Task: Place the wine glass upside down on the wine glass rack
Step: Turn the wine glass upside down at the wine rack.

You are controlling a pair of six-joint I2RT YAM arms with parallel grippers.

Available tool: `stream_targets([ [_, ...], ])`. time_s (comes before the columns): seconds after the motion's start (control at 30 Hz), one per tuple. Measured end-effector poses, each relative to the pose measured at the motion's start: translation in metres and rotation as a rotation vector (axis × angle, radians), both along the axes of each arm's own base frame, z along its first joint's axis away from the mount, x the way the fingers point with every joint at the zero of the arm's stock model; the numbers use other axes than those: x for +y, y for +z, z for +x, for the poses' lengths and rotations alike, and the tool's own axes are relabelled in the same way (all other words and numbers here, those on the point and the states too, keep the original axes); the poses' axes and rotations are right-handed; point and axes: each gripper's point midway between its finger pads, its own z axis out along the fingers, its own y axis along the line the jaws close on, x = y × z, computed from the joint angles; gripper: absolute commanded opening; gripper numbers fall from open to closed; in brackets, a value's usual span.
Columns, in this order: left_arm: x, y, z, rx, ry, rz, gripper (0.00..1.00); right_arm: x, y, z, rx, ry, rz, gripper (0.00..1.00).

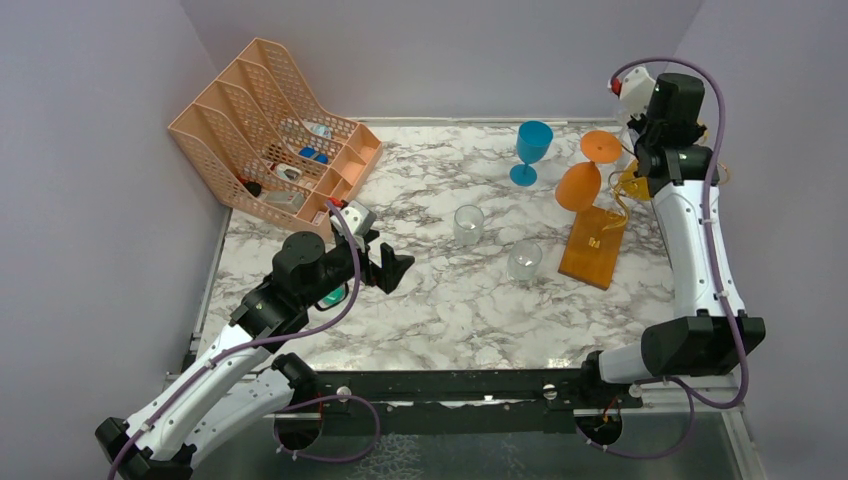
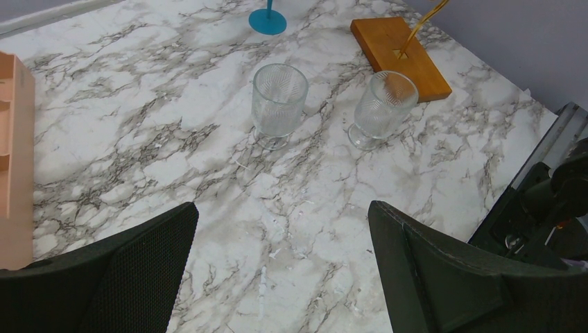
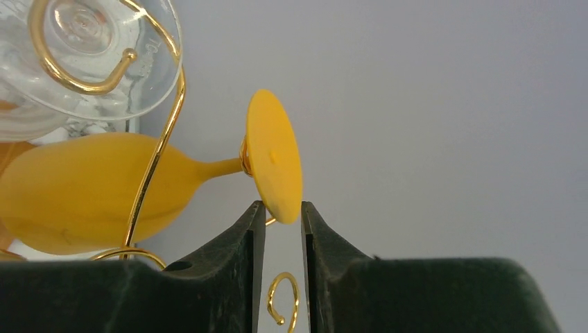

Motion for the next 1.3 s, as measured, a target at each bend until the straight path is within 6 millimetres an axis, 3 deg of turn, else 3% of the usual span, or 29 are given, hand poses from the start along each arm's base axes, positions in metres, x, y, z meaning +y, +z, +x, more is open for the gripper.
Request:
stream_targets([
  [0.1, 0.000, 0.000, 0.000, 0.000, 0.000, 0.000, 0.99, 0.004, 0.005, -0.003, -0.016, 0.003, 0.037, 0.32],
  [0.23, 0.000, 0.000, 0.000, 0.000, 0.001, 0.000, 0.99, 0.009, 0.019, -0.006, -0.085, -0.009, 0.109, 0.44],
  [0.47, 0.002, -0.001, 0.003, 0.001, 0.022, 0.006, 0.99, 0.031, 0.054, -0.009, -0.267, 0.023, 0.339, 0.48],
  [0.6, 0.004, -0.006, 0.008, 0.011, 0.046, 0.021, 0.99, 0.051, 0.060, -0.010, -0.365, 0.050, 0.536, 0.48],
  [0.73, 0.007, -0.018, 0.016, 0.040, 0.087, 0.057, 0.99, 0.084, 0.063, -0.020, -0.466, 0.093, 0.810, 0.48],
  [0.83, 0.011, -0.030, 0.023, 0.070, 0.136, 0.089, 0.99, 0.118, 0.067, -0.033, -0.507, 0.189, 1.032, 0.49],
  [1.03, 0.013, -0.056, 0.038, 0.160, 0.208, 0.170, 0.97, 0.190, 0.074, -0.058, -0.434, 0.424, 1.414, 0.49],
  [1.13, 0.009, -0.057, 0.047, 0.190, 0.233, 0.181, 0.94, 0.218, 0.062, -0.062, -0.325, 0.488, 1.527, 0.49],
  [1.3, -0.005, -0.047, 0.067, 0.248, 0.279, 0.155, 0.91, 0.253, 0.023, -0.072, -0.140, 0.512, 1.622, 0.49],
])
